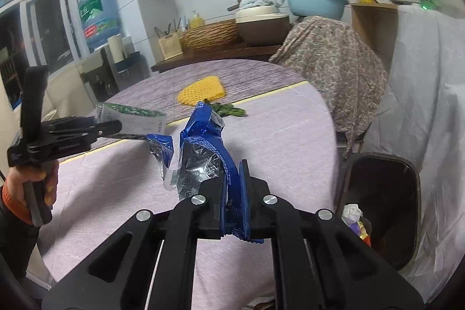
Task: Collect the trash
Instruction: 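Carry the carton and chip bag over the bin and release both, then grasp the yellow mesh net with the left tool while the right tool grasps the green scraps, then carry the net and green scraps over the bin and lower them in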
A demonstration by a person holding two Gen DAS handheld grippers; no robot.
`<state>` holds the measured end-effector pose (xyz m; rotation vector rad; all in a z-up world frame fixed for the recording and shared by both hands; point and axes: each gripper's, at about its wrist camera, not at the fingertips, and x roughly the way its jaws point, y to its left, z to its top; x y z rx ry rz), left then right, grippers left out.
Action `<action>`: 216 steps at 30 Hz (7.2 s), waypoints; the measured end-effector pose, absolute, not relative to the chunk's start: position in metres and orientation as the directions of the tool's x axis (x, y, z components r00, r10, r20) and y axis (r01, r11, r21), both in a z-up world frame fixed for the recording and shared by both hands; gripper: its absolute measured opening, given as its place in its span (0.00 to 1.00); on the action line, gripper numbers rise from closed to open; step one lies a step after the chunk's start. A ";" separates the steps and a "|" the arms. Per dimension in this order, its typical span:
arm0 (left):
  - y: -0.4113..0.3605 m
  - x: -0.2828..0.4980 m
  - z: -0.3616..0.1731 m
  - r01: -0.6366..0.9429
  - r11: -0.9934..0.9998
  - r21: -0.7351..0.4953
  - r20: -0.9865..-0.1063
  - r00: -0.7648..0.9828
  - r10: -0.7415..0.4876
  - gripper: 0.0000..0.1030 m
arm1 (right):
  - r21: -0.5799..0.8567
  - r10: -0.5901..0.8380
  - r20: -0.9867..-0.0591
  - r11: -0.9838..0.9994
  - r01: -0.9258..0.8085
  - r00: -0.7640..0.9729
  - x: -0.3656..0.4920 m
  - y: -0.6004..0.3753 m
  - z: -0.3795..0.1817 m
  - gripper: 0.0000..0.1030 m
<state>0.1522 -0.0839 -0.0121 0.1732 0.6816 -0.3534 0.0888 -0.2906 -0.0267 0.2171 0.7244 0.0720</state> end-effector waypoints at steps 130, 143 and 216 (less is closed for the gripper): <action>-0.082 0.284 -0.018 0.320 0.934 -0.162 -0.701 0.629 -0.337 0.09 | 0.087 0.183 -0.829 0.976 -0.200 0.529 0.283 -0.257 -0.073 0.70; -0.056 0.259 -0.010 0.313 0.942 -0.121 -0.669 0.676 -0.311 0.09 | 0.042 0.142 -0.864 0.977 -0.210 0.484 0.311 -0.255 -0.102 0.54; -0.385 0.133 -0.063 0.703 0.695 -0.149 -0.765 0.364 -0.532 0.09 | 0.140 -0.157 -0.858 0.845 0.517 0.489 0.029 -0.498 -0.180 0.17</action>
